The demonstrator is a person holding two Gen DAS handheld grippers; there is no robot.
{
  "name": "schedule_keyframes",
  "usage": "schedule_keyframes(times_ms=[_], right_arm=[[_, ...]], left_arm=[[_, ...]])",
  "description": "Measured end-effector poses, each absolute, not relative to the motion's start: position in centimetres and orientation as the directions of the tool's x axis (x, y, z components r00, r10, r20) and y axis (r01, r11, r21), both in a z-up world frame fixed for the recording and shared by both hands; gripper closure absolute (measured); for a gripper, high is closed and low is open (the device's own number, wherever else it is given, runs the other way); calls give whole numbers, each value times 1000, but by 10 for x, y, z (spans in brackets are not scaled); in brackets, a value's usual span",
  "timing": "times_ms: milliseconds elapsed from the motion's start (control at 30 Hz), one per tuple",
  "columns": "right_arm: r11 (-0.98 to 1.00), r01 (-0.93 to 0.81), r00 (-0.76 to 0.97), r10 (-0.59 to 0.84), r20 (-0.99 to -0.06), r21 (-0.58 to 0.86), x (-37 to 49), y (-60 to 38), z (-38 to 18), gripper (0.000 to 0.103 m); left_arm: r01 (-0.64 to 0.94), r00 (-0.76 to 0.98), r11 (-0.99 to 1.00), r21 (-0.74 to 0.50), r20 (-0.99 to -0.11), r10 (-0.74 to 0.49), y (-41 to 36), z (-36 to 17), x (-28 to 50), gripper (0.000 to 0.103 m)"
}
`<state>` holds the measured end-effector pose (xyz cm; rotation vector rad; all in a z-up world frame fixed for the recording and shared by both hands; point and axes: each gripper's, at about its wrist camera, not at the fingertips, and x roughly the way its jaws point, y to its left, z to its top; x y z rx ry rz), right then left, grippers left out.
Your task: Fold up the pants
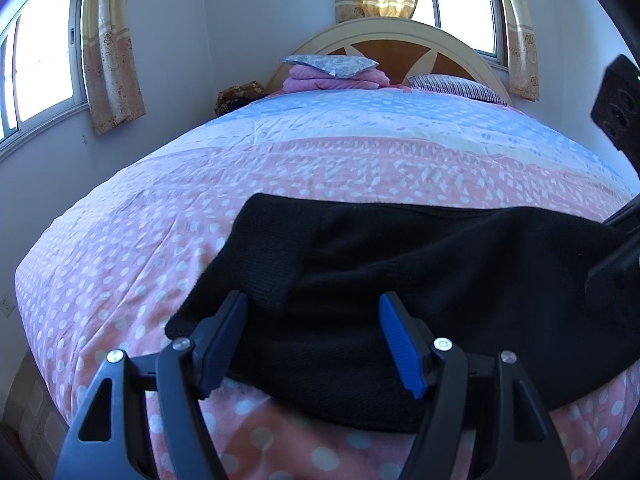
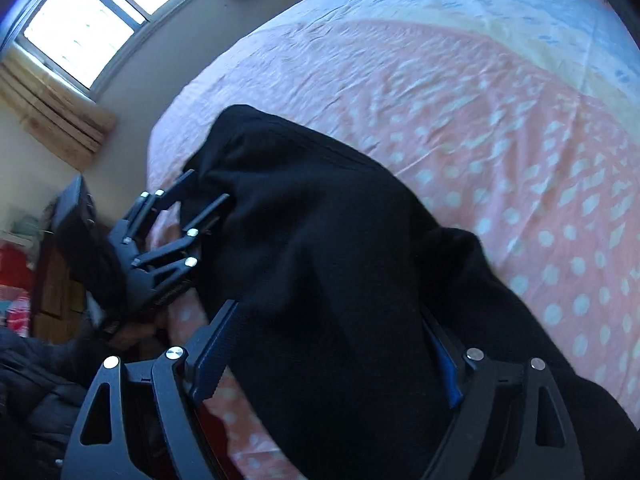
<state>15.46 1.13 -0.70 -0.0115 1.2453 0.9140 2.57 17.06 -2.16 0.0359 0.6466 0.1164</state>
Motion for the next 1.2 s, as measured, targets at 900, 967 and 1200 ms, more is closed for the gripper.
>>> schedule_keyframes(times_ms=[900,967,1200], right_arm=[[779,-215,424,617,-663,589,229,-137,-21,88],[793,-140,502,573,-648,592,224,-170,-11,85],[793,-369,436,609,-663,485,164,-82,5,85]], left_arm=[[-86,791,994,72,-602,112,172,-23,28,33],[-87,791,993,75,-601,114,171,-23,28,32],[-90,793,993,82,-597,121,171,-23,28,32]])
